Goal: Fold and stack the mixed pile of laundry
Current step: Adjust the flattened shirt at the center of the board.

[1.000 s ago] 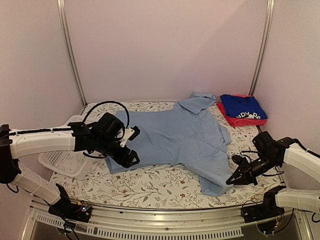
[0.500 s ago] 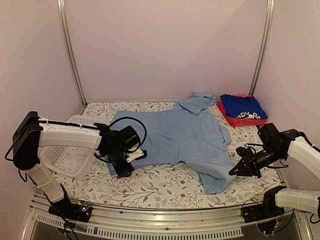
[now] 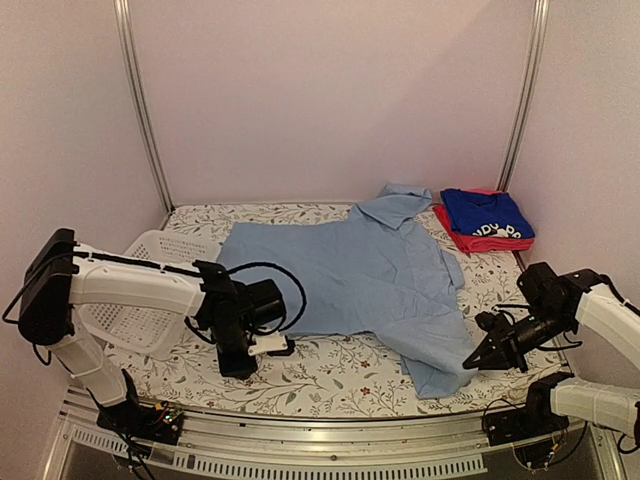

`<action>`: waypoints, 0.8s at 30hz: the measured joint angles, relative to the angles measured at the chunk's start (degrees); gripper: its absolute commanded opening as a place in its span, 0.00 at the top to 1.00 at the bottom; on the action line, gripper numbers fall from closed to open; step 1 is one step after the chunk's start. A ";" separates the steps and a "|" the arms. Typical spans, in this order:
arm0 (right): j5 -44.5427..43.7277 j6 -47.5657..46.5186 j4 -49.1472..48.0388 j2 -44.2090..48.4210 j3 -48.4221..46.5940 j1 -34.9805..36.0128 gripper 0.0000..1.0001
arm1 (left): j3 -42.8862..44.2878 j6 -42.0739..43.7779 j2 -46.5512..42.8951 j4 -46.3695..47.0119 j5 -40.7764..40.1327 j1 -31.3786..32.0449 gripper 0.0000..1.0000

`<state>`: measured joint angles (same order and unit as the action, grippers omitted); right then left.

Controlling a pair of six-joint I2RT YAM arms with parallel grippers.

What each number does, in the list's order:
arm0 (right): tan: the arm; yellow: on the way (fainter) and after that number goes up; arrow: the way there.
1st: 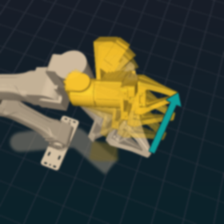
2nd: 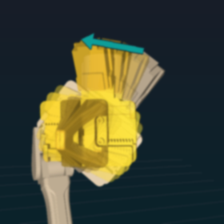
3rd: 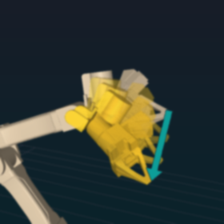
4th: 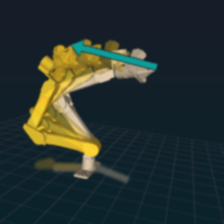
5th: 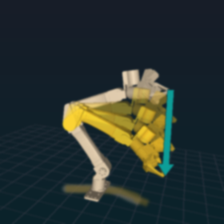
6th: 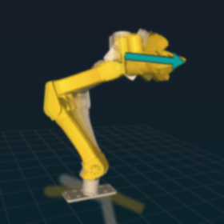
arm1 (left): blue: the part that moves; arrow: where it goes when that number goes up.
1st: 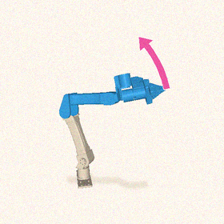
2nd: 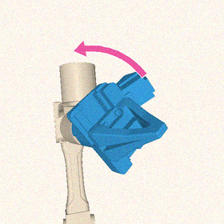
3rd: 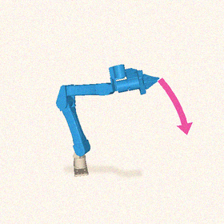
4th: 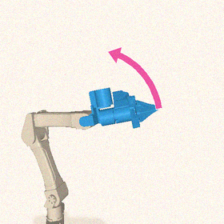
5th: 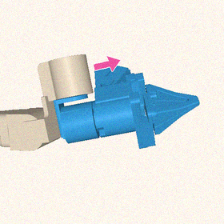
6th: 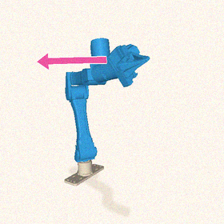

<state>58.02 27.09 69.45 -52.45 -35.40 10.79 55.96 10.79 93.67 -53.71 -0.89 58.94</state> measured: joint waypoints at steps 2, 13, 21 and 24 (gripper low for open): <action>0.46 -0.52 0.04 0.13 1.38 0.00 1.00 | 0.24 0.00 -1.09 -0.79 -1.90 -1.27 0.40; 1.36 -4.22 -1.64 -2.23 5.40 0.02 1.00 | 9.90 -7.23 1.20 3.76 -5.53 -25.97 0.42; 2.69 -3.13 -5.84 -5.07 6.25 0.15 0.40 | 11.80 -13.27 8.46 0.98 -12.02 -35.26 0.35; -0.72 -4.33 -5.25 -7.82 -3.02 0.24 0.32 | 12.63 -12.61 7.23 1.86 -11.96 -34.82 0.26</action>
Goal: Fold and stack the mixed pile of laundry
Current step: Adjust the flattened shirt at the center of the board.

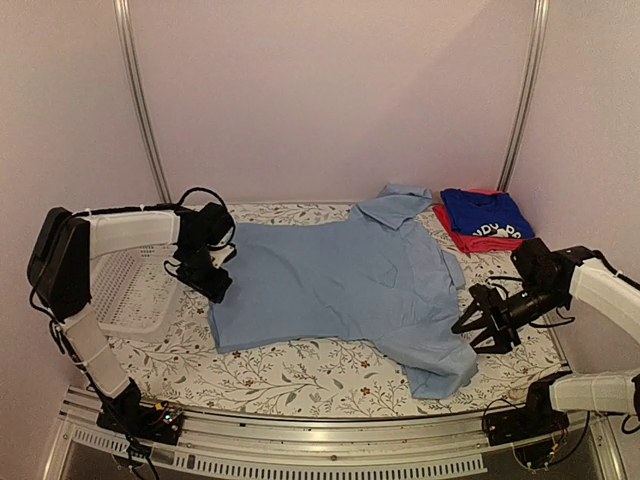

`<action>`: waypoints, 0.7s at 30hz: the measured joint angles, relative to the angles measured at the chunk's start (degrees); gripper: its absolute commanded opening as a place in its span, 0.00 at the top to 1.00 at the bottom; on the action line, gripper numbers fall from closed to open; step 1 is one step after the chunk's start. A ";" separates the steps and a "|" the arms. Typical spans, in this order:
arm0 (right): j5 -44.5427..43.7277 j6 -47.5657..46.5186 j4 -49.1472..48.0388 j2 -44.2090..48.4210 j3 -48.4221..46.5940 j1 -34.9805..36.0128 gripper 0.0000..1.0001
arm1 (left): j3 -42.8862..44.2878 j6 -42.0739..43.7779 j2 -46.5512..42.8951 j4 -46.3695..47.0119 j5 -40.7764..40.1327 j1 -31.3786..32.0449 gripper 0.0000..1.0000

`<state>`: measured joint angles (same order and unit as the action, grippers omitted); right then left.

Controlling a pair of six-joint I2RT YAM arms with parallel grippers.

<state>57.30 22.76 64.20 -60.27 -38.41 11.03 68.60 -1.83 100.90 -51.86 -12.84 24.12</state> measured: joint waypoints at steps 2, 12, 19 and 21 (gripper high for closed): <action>-4.76 -1.51 0.22 -2.14 -8.46 0.00 0.32 | -0.09 1.70 -2.91 1.64 1.42 2.73 0.24; -26.27 -3.91 -7.89 -24.39 -33.88 -0.72 0.42 | -0.46 5.35 -10.56 10.01 10.34 9.90 0.29; -30.03 -6.32 -16.61 -44.24 -46.23 -1.07 0.57 | -2.12 11.19 -9.77 10.67 16.79 16.17 0.30; -29.83 -7.21 -18.60 -49.40 -49.00 -1.07 0.59 | -2.62 12.44 -8.83 10.19 17.75 17.64 0.29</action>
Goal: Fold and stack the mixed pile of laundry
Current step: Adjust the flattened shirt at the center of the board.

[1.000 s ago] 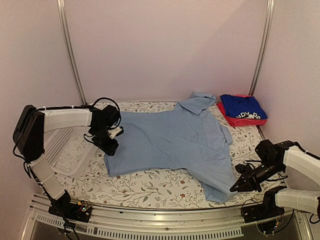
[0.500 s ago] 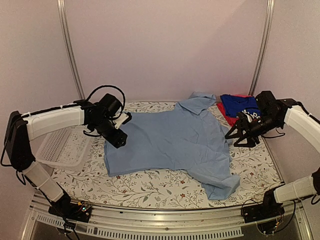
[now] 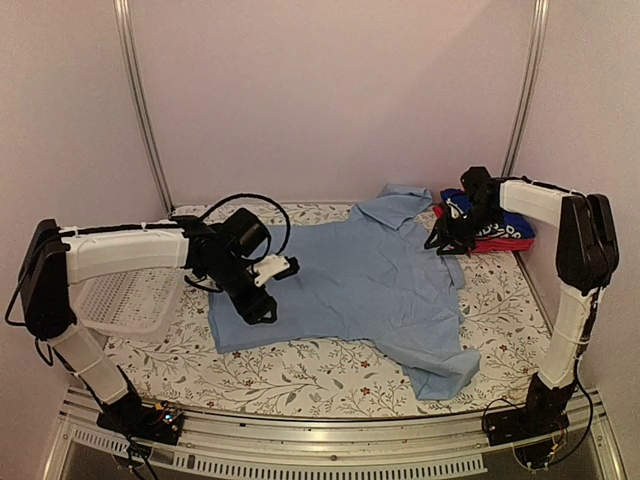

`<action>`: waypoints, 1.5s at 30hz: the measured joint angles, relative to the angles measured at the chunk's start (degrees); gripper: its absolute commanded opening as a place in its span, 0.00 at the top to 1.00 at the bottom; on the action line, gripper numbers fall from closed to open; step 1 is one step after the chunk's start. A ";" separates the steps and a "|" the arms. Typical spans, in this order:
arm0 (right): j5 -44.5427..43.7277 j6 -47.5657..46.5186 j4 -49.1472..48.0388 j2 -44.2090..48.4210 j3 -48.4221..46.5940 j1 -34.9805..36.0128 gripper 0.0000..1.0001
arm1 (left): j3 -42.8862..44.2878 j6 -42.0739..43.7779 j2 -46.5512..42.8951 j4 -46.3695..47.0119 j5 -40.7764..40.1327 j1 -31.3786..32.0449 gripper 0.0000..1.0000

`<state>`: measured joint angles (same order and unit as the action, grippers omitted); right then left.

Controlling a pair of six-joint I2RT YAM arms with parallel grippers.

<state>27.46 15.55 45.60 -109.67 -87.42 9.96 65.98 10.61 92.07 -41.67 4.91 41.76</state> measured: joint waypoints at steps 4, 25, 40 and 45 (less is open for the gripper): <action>1.05 -1.51 -2.47 -8.04 -4.61 0.00 0.61 | -0.17 1.70 3.58 -1.05 0.68 2.16 0.27; -1.33 -6.43 -5.84 -17.99 -6.73 -1.18 0.62 | -7.21 5.20 9.07 -7.02 -5.88 13.31 1.00; -1.68 -7.45 -9.73 -13.86 0.20 -3.39 0.61 | -8.35 2.82 -3.45 -7.52 -10.56 11.63 0.46; -1.73 -7.45 -9.75 -13.75 0.39 -3.39 0.61 | -6.47 4.92 5.92 -2.91 -10.84 8.61 0.58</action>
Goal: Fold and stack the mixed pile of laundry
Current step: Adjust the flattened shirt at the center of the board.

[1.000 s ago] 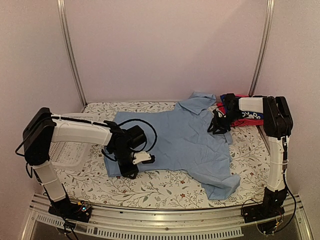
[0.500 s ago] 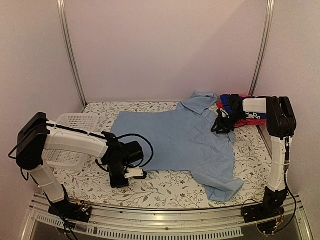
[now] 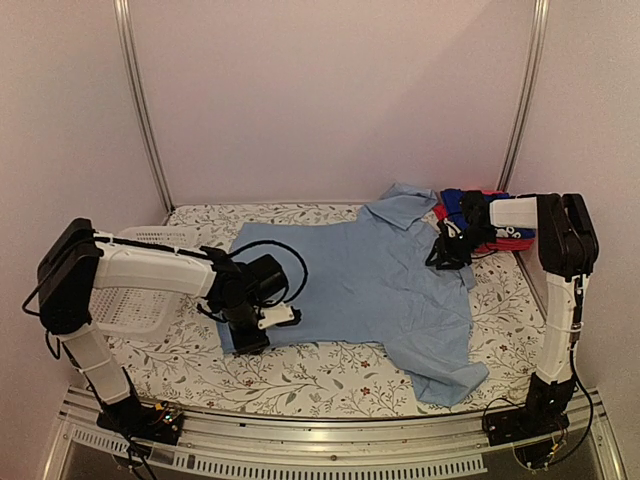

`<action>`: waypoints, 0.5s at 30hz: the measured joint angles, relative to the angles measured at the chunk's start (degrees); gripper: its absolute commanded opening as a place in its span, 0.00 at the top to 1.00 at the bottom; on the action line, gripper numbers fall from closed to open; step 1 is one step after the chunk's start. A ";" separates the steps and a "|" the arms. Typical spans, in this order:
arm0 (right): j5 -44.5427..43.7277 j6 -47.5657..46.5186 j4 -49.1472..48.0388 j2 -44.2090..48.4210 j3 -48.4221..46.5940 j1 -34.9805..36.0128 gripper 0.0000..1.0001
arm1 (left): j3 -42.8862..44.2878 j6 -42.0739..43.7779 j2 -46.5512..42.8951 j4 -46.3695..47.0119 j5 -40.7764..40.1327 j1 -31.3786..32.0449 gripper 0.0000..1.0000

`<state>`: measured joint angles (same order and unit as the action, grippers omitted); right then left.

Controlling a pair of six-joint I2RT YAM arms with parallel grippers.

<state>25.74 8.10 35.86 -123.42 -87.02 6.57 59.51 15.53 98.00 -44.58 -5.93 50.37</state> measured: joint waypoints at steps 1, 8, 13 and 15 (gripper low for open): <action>-0.02 0.00 0.00 0.02 0.00 0.00 0.61 | 0.04 0.48 1.14 0.68 -0.07 -0.31 0.67; -0.13 0.00 0.02 0.02 -0.02 0.00 0.61 | 1.11 3.15 4.50 1.77 -0.59 -0.07 1.00; -0.20 0.07 0.09 0.02 -0.04 0.00 0.61 | -3.91 3.76 0.68 1.62 -1.81 4.28 1.00; -0.17 0.17 0.13 0.02 -0.04 -0.07 0.61 | -6.49 3.50 -1.68 0.87 -1.64 6.32 1.00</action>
<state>25.56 8.27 35.99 -123.39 -87.07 6.50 53.01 19.03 96.31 -43.70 -7.57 56.69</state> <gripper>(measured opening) 0.389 0.005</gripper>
